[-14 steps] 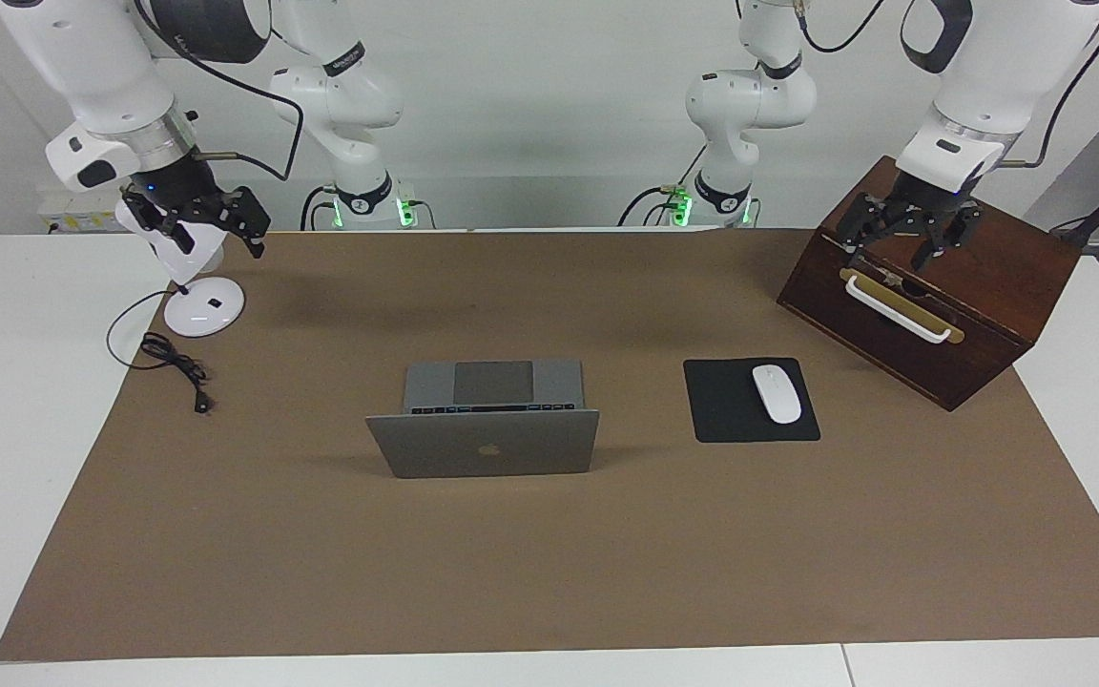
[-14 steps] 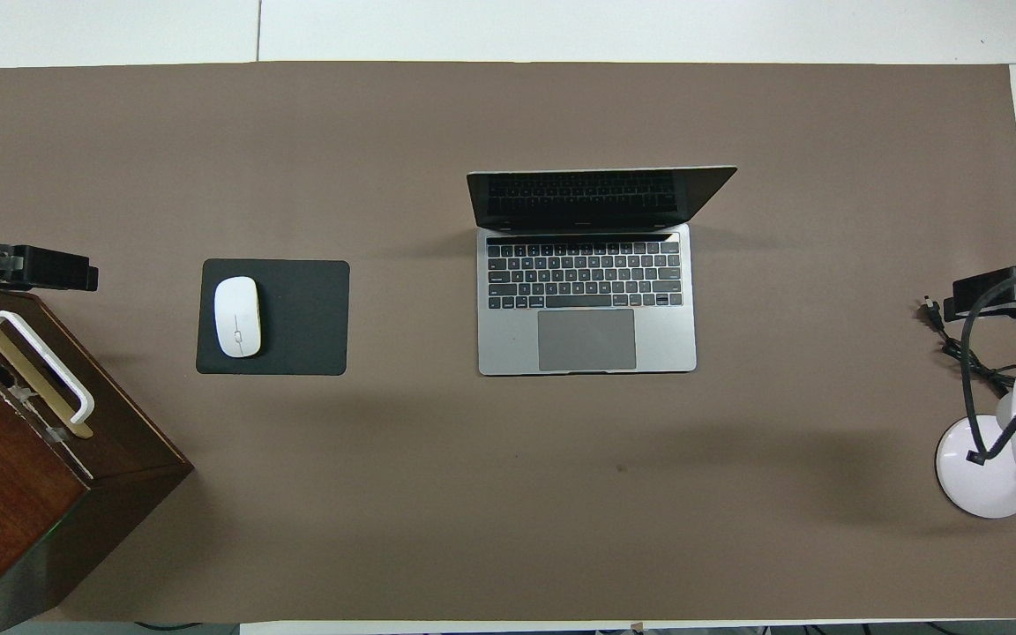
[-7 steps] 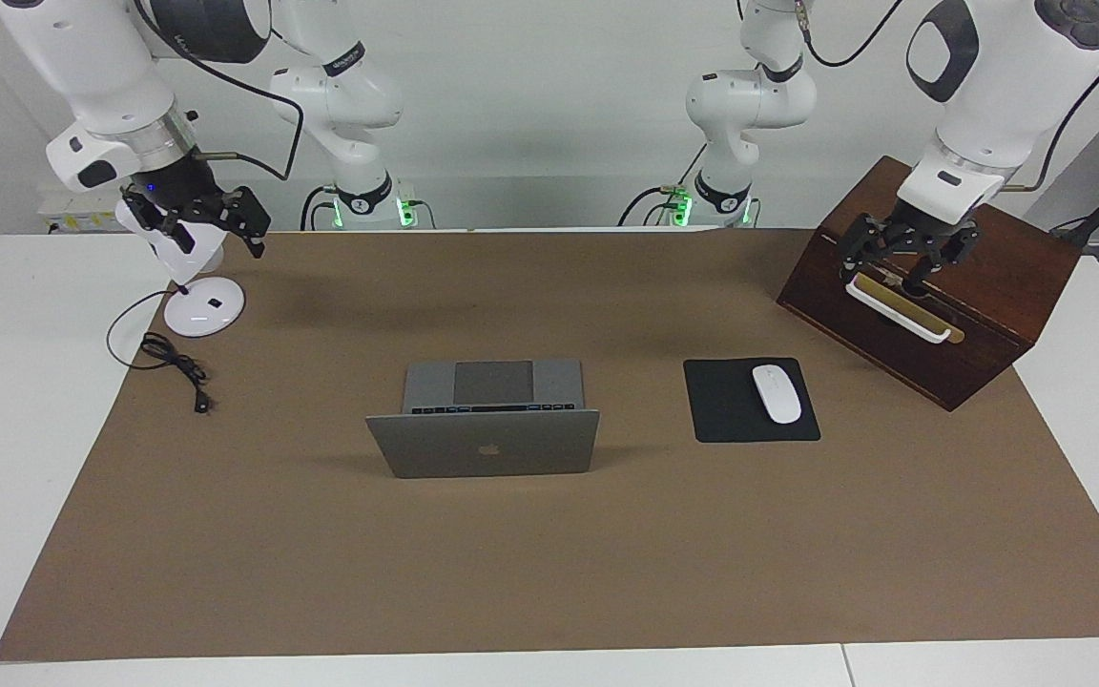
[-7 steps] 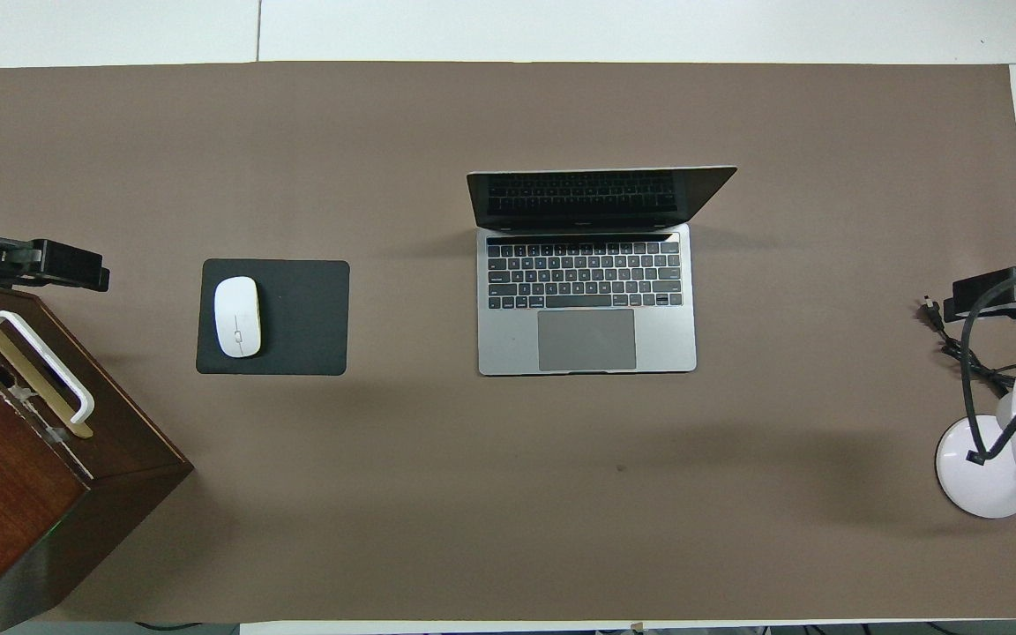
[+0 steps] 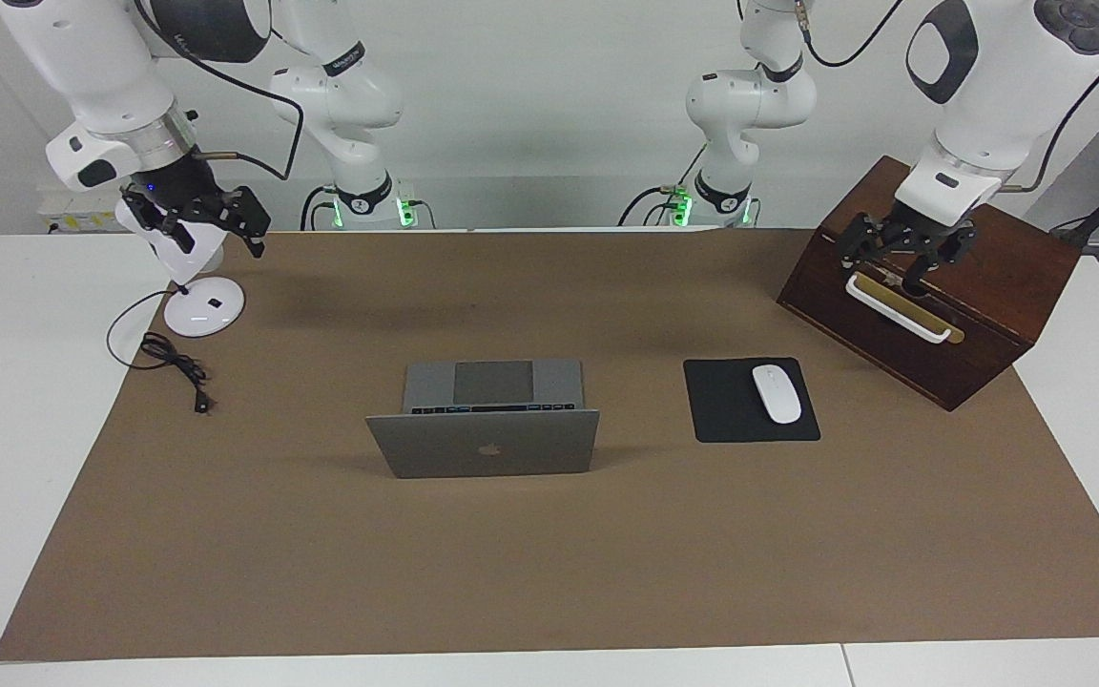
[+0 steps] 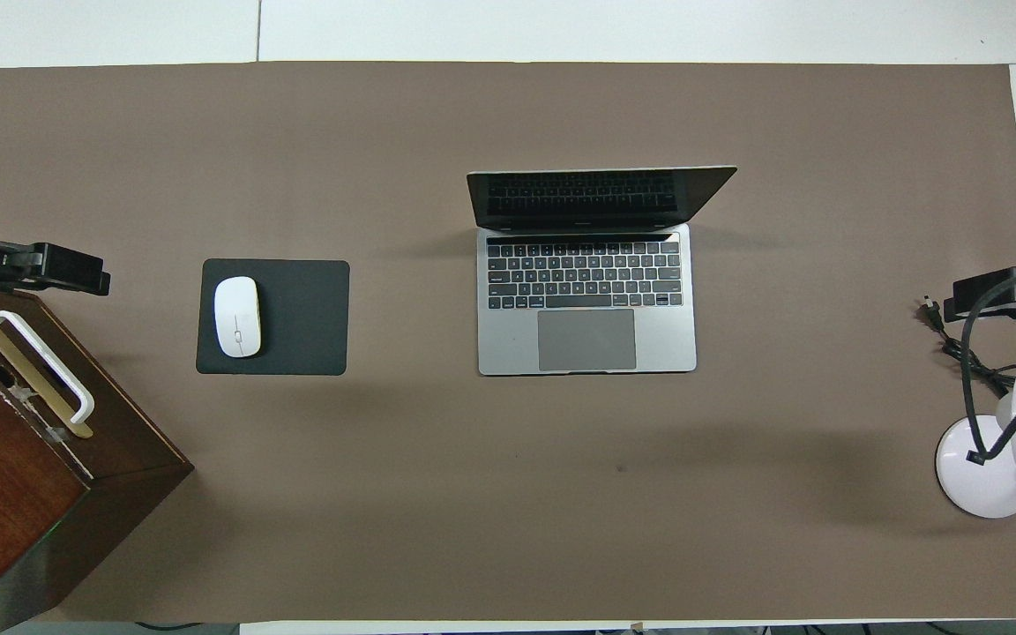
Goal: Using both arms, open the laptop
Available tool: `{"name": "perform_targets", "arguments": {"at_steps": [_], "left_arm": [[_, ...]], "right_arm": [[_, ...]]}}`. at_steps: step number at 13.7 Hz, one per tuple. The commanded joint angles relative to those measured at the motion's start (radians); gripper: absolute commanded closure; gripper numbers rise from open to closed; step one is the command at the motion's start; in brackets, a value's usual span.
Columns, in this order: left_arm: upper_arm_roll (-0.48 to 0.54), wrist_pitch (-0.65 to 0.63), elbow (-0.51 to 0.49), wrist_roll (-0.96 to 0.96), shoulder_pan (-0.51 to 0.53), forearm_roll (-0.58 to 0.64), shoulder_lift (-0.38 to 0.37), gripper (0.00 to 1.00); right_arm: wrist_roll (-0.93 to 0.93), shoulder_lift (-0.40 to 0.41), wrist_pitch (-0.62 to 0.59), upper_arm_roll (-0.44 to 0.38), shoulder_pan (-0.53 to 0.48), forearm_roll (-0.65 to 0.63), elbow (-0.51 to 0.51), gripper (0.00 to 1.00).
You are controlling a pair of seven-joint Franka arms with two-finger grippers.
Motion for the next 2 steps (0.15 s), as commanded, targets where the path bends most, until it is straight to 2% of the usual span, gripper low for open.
{"name": "perform_targets", "arguments": {"at_steps": [1, 2], "left_arm": [[-0.01, -0.014, -0.002, 0.002, 0.012, 0.012, -0.008, 0.0], [-0.01, -0.014, -0.002, 0.003, 0.012, 0.012, -0.008, 0.0]], "right_arm": [[-0.015, -0.013, -0.016, 0.003, -0.002, 0.006, -0.003, 0.0], [-0.015, -0.013, -0.016, 0.003, -0.002, 0.006, -0.003, 0.0]]}}
